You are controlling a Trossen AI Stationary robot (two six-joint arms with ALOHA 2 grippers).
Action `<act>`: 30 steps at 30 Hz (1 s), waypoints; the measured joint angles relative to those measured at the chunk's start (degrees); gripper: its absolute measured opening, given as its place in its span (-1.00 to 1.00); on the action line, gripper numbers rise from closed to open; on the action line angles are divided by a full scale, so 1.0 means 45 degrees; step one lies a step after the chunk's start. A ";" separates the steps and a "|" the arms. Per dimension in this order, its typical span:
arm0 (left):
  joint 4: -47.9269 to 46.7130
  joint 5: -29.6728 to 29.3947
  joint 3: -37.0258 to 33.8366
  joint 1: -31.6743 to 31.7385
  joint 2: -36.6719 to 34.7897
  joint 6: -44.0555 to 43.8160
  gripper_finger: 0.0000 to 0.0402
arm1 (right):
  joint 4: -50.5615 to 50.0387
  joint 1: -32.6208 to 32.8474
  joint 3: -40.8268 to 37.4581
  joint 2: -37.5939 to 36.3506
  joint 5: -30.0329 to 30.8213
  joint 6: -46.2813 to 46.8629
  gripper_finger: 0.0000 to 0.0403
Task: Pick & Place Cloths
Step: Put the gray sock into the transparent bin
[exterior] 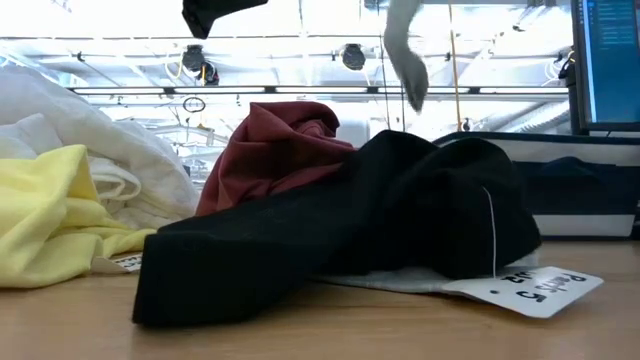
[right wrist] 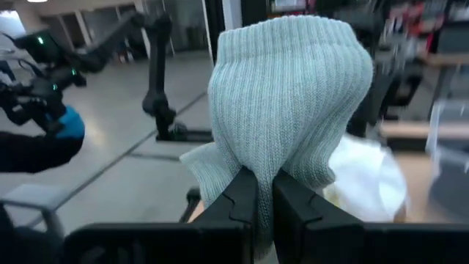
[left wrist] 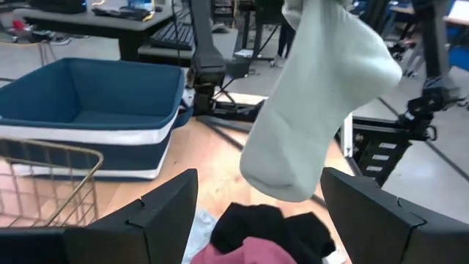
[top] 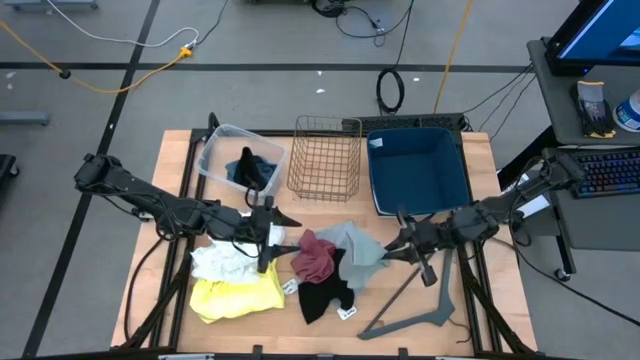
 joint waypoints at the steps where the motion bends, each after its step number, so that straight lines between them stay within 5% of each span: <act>1: 0.0099 0.0094 0.0000 0.0000 0.0000 0.0010 0.46 | 0.0295 -0.0053 0.0000 0.0000 -0.0002 -0.0255 -0.95; 9: 0.1895 0.1602 -0.0005 0.0018 0.0907 0.0200 0.46 | 0.1857 -0.0782 0.0010 0.0005 -0.0005 -0.1590 -0.95; 30: 0.7063 0.1604 0.0000 0.1171 0.3585 0.1366 0.46 | 0.3909 -0.2487 0.0010 0.1389 -0.0010 -0.1705 -0.95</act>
